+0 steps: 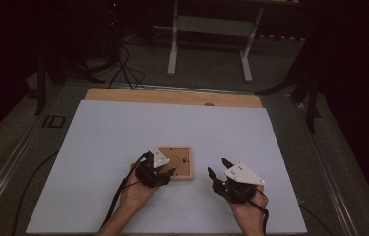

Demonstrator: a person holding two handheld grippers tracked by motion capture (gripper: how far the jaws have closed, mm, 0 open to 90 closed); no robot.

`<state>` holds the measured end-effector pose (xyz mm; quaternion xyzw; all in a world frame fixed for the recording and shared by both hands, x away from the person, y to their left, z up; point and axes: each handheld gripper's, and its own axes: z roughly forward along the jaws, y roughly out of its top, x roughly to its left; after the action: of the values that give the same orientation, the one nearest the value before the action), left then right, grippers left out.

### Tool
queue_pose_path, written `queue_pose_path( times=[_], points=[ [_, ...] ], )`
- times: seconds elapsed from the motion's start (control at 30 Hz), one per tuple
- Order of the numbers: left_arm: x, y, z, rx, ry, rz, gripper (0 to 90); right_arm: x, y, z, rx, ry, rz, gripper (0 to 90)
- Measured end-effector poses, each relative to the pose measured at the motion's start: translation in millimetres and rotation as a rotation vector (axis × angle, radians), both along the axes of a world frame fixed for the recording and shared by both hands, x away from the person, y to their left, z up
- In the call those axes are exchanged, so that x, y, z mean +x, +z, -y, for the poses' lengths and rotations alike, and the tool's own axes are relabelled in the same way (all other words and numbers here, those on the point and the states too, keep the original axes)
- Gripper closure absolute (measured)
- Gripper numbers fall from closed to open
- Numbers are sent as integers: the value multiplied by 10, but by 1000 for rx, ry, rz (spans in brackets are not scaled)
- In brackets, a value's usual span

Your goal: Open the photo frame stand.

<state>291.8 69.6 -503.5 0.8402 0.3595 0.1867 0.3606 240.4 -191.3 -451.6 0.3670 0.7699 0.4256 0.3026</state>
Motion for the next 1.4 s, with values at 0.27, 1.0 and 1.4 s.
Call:
queue_pose_path(
  times=[0.27, 1.0, 1.4],
  points=[
    [20, -59, 0, 6, 29, -1, 471, 113, -108, -175, -27, 40, -19, 486],
    [12, -93, -41, -16, 25, -8, 483, 365, -504, -430, -25, 159, -142, 898],
    [36, -105, -44, -37, 32, -32, 499, 396, -657, -501, -21, 181, -194, 898]
  ],
)
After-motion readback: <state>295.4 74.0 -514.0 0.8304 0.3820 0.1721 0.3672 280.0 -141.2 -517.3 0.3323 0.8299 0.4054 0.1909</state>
